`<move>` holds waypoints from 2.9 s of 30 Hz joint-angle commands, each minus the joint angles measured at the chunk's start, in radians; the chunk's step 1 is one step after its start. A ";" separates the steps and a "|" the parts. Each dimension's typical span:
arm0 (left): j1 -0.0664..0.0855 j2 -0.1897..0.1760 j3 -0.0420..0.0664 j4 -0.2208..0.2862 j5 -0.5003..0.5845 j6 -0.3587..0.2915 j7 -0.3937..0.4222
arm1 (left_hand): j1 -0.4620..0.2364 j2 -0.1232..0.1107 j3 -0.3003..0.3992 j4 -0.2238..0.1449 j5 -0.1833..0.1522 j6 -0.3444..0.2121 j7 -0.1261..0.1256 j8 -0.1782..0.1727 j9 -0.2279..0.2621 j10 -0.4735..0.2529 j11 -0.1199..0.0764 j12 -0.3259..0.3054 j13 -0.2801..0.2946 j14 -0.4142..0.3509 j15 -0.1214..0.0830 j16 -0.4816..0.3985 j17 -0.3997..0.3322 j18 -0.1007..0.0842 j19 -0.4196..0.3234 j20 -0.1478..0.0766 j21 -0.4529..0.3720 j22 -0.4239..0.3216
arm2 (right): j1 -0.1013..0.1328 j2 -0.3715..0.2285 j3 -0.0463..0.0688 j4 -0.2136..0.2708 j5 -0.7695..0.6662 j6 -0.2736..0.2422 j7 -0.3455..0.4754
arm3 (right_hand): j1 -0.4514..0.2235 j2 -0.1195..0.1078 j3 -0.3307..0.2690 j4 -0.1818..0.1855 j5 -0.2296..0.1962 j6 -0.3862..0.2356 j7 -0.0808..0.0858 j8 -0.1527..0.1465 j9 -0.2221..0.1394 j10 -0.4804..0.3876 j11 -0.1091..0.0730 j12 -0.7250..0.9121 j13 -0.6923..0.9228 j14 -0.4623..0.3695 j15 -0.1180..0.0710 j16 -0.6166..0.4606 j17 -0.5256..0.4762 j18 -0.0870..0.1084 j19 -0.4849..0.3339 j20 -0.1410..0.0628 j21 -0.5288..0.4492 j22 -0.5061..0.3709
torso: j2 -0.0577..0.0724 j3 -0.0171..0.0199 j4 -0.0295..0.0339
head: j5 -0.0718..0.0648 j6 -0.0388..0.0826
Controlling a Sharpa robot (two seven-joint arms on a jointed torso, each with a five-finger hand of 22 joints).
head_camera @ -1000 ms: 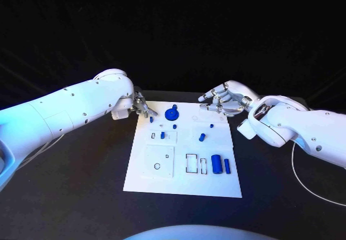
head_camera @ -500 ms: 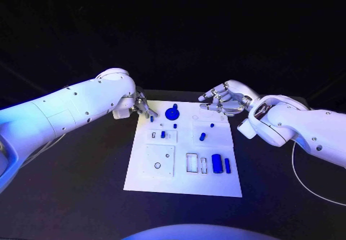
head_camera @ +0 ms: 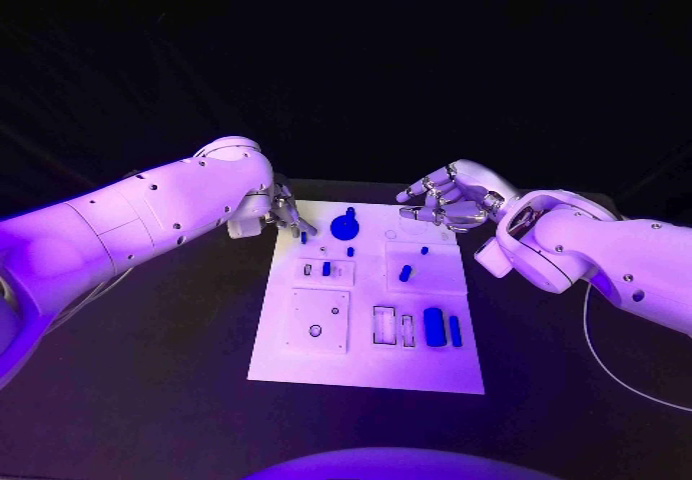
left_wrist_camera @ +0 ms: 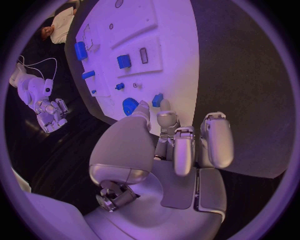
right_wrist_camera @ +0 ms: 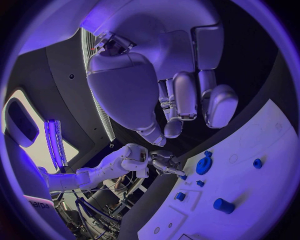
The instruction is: Assemble the parts on the task board
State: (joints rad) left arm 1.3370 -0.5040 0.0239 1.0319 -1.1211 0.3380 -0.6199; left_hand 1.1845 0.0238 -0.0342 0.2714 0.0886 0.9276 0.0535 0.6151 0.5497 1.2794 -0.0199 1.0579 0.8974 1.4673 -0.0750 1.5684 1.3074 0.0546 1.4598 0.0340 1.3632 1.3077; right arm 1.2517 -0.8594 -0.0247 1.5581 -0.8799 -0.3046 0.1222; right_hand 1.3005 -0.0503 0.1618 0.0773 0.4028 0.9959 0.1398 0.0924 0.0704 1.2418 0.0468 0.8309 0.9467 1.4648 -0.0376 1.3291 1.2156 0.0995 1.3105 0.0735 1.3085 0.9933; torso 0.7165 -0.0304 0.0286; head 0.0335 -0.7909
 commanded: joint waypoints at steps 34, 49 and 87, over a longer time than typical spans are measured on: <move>-0.003 0.021 -0.011 -0.037 0.037 0.033 -0.003 | 0.067 0.046 0.025 -0.020 0.005 -0.013 -0.011 0.018 0.031 0.006 -0.008 0.002 -0.003 0.104 -0.011 0.002 0.263 0.004 0.007 -0.009 0.007 0.046 | -0.001 0.005 0.000 -0.004 0.001 0.018 0.008 | -0.015 0.001 0.007 0.007 0.005 -0.006 0.000 0.000 -0.001 -0.009 0.000 -0.007 -0.002 0.036 0.008 -0.009 -0.003 0.012 -0.008 0.002 -0.011 -0.007 | -0.001 -0.0004 0.0000 | -0.001 -0.009; -0.003 0.015 -0.011 -0.032 0.080 -0.045 0.035 | 0.132 -0.034 0.527 -0.166 0.029 -0.049 -0.001 0.009 0.073 0.001 -0.006 -0.030 -0.032 0.104 -0.006 0.002 0.263 0.006 0.005 -0.011 -0.002 0.049 | -0.001 0.005 0.000 -0.004 0.001 0.022 0.004 | -0.016 0.001 0.007 0.008 0.006 -0.006 0.001 0.000 -0.001 -0.009 0.000 -0.007 -0.002 0.036 0.008 -0.009 -0.003 0.012 -0.010 0.002 -0.012 -0.011 | -0.001 -0.0004 0.0009 | -0.002 -0.013; -0.040 -0.196 -0.042 0.344 0.002 -0.138 0.107 | 0.022 -0.104 0.715 -0.227 0.047 -0.039 -0.009 0.035 0.116 0.019 -0.009 -0.027 -0.040 0.104 -0.011 0.002 0.263 0.002 0.012 -0.009 0.006 0.065 | -0.002 -0.003 -0.005 -0.003 0.000 0.034 -0.007 | -0.017 0.001 0.008 0.008 0.006 -0.008 0.001 0.000 -0.001 -0.010 0.001 -0.007 -0.002 0.036 0.008 -0.010 -0.003 0.013 -0.011 0.002 -0.015 -0.014 | -0.002 -0.0012 0.0008 | 0.005 -0.011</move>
State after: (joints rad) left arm 1.2985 -0.6996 -0.0180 1.3761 -1.0851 0.1665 -0.5074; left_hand 1.2147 -0.0845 0.5432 0.1745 0.1303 0.8847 0.0463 0.6468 0.6650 1.2905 -0.0307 1.0338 0.8580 1.4676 -0.0856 1.5684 1.3075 0.0547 1.4632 0.0233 1.3674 1.3080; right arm 1.2507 -0.8629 -0.0297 1.5544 -0.8773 -0.2836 0.1139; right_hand 1.2924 -0.0502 0.1673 0.0828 0.4027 0.9961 0.1397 0.0924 0.0705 1.2393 0.0442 0.8273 0.9457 1.4648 -0.0376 1.3242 1.2133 0.0995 1.3070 0.0771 1.2997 0.9807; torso 0.7140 -0.0323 0.0297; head 0.0381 -0.8005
